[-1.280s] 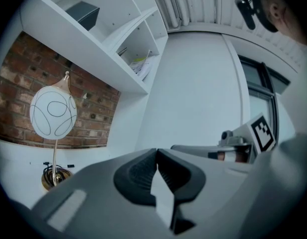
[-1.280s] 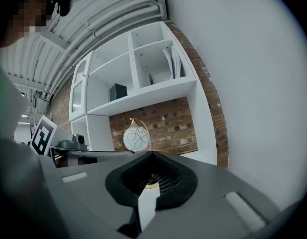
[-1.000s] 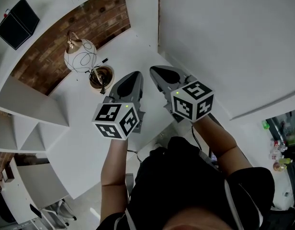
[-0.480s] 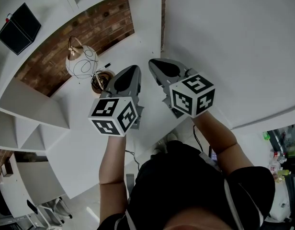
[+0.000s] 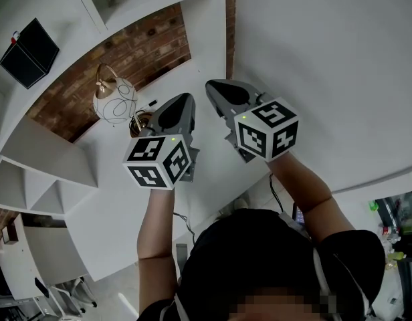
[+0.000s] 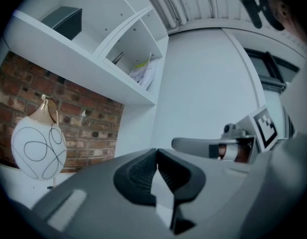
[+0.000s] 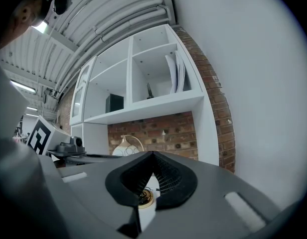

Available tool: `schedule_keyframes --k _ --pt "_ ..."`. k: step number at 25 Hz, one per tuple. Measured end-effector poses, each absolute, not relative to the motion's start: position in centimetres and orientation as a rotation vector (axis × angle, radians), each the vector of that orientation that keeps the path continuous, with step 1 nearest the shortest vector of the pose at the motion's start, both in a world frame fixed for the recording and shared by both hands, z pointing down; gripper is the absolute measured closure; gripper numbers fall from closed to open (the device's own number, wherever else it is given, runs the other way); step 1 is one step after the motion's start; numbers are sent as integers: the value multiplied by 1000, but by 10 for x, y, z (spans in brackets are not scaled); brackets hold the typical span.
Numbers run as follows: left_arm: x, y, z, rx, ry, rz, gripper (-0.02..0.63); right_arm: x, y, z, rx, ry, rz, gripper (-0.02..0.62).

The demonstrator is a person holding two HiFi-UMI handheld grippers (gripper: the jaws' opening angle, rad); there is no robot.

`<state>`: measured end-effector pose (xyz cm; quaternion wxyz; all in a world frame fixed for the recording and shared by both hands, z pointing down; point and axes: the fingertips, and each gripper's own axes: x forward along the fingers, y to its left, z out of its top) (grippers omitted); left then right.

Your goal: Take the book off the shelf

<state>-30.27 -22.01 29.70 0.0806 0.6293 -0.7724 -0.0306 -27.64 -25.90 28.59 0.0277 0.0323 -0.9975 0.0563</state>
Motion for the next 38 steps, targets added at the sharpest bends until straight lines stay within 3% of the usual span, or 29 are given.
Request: schedule_keyframes --k 38 --pt "-343 -266 187 1920 -2484 -14 598 -346 -345 143 133 -3279 21 597"
